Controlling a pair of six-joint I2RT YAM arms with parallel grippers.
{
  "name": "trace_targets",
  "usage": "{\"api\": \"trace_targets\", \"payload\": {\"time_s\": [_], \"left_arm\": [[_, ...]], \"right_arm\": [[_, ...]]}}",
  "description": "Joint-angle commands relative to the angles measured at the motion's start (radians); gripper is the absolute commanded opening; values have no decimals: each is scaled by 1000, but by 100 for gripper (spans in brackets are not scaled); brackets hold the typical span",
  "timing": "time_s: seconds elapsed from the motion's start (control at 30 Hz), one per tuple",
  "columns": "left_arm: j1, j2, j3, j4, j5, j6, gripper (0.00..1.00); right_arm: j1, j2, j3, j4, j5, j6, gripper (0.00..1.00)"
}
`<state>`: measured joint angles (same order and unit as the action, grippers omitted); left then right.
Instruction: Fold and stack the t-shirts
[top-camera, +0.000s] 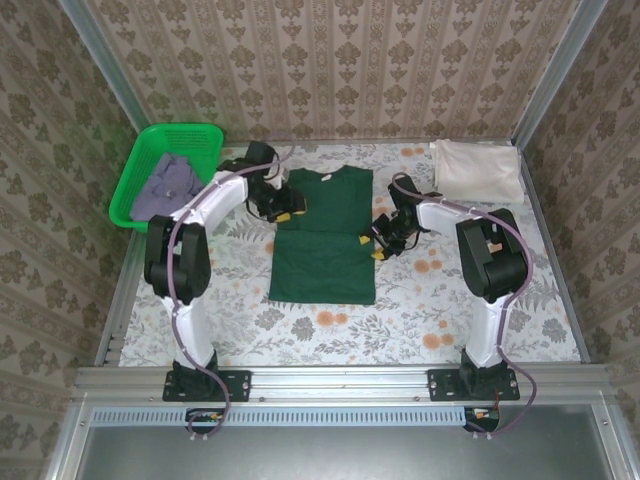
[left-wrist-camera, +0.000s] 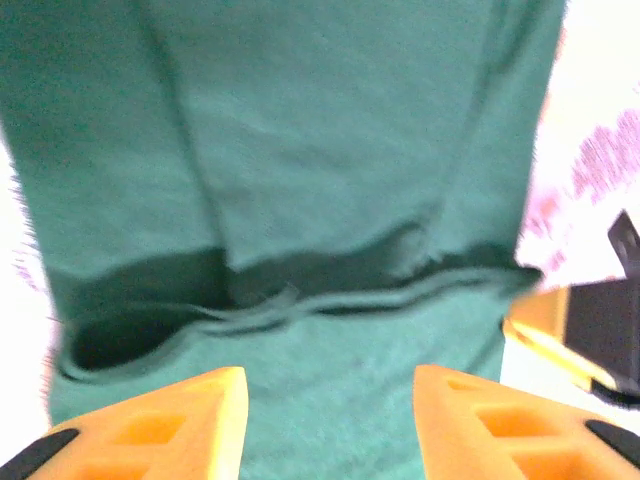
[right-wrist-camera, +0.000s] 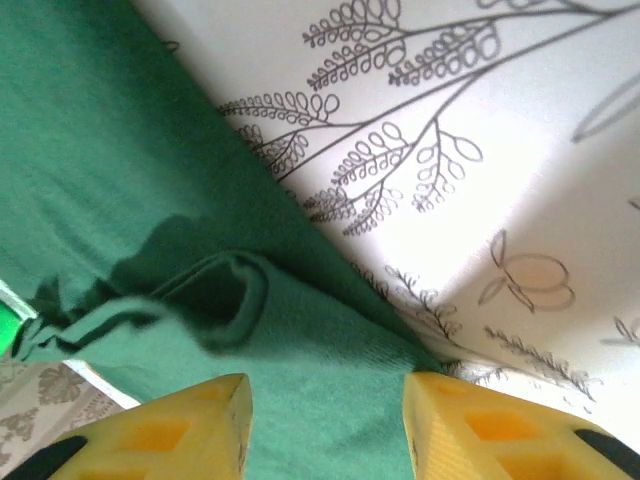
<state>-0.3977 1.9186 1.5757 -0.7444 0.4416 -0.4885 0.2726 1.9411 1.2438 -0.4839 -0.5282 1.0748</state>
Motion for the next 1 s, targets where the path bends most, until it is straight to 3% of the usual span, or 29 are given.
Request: {"api": "trace_targets", "payload": {"time_s": [0.0, 0.23, 0.43, 0.6, 0.73, 0.97], "left_arm": [[-98, -64, -55, -46, 24, 79, 44], [-133, -91, -184, -47, 11, 23, 42], [-139, -208, -373, -128, 64, 26, 46], [-133, -259, -546, -82, 63, 11, 47], [-102, -255, -633, -61, -50, -2, 48], [-32, -281, -737, -46, -131, -14, 51]], "right_arm": [[-5, -78, -35, 42, 23, 46, 43], [24, -115, -52, 6, -17, -31, 35], [144, -222, -212, 16, -66, -72, 33], [219, -224, -320, 60, -90, -83, 32], [212, -195, -345, 33, -29, -124, 32], [196, -181, -402, 25, 6, -148, 33]]}}
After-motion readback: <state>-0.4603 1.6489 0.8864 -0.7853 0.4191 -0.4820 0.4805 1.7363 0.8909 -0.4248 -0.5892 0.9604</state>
